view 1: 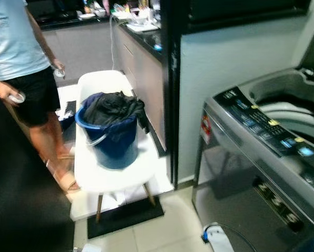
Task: Clothes washing
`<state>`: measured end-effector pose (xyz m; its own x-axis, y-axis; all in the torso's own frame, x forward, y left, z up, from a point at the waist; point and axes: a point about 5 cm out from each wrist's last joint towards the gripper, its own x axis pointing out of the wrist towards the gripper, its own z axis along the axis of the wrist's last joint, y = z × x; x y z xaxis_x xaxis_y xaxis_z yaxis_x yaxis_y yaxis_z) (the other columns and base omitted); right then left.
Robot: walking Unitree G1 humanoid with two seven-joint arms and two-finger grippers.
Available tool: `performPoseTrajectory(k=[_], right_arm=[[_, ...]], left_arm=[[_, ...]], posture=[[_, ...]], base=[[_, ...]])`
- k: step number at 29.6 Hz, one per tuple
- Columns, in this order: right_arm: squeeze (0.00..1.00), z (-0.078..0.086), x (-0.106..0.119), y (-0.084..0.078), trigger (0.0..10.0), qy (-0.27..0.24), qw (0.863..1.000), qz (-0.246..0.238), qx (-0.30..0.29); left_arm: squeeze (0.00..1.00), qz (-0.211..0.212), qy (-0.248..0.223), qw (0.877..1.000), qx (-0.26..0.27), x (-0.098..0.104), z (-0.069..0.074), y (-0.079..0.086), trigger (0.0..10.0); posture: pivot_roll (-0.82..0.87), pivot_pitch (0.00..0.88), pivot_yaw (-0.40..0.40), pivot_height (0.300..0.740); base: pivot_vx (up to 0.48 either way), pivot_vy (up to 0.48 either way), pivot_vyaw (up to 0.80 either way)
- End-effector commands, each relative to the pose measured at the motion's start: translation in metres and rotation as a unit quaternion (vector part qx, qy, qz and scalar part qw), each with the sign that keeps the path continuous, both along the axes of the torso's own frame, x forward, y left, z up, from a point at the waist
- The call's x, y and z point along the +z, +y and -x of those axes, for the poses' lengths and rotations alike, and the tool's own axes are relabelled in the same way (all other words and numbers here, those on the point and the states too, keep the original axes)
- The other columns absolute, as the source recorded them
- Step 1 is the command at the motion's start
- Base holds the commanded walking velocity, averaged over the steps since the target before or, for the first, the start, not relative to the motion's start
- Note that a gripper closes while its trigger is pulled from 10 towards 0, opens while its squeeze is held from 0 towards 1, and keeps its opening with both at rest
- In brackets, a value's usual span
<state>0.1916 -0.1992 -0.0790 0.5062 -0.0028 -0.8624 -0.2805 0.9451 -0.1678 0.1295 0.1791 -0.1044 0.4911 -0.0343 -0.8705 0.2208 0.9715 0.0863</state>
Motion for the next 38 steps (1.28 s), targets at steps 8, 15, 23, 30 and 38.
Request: performPoseTrajectory(k=[8,15,23,30,38], right_arm=[[0.0,-0.004,0.001,0.011,10.0,-0.013,1.0,-0.017,0.016],[0.0,-0.01,0.003,0.017,10.0,-0.019,0.999,-0.028,0.038],[0.0,-0.03,0.016,0.032,10.0,-0.063,0.994,-0.071,0.058],[0.0,-0.047,0.027,0.041,10.0,-0.092,0.988,-0.098,0.076],[0.0,-0.075,0.05,0.053,10.0,-0.152,0.975,-0.133,0.094]], left_arm=[[0.0,0.011,0.025,1.0,-0.016,-0.004,0.011,-0.005,10.0],[0.0,0.014,0.028,0.999,-0.015,-0.005,0.013,-0.006,10.0],[0.0,0.014,0.027,0.999,-0.016,-0.005,0.013,-0.006,10.0],[0.0,0.013,0.028,0.999,-0.019,-0.005,0.013,-0.005,10.0],[0.0,0.014,0.026,0.999,-0.02,-0.005,0.012,-0.007,10.0]], posture=[[0.05,0.0,0.025,0.74],[0.05,0.0,0.022,0.74],[0.05,0.0,0.02,0.74],[0.04,0.0,0.019,0.74],[0.04,0.0,0.013,0.74]], base=[[0.295,0.0,0.0],[0.328,0.0,0.69],[0.323,0.0,0.68],[0.318,0.0,0.22],[0.315,0.0,0.19]])
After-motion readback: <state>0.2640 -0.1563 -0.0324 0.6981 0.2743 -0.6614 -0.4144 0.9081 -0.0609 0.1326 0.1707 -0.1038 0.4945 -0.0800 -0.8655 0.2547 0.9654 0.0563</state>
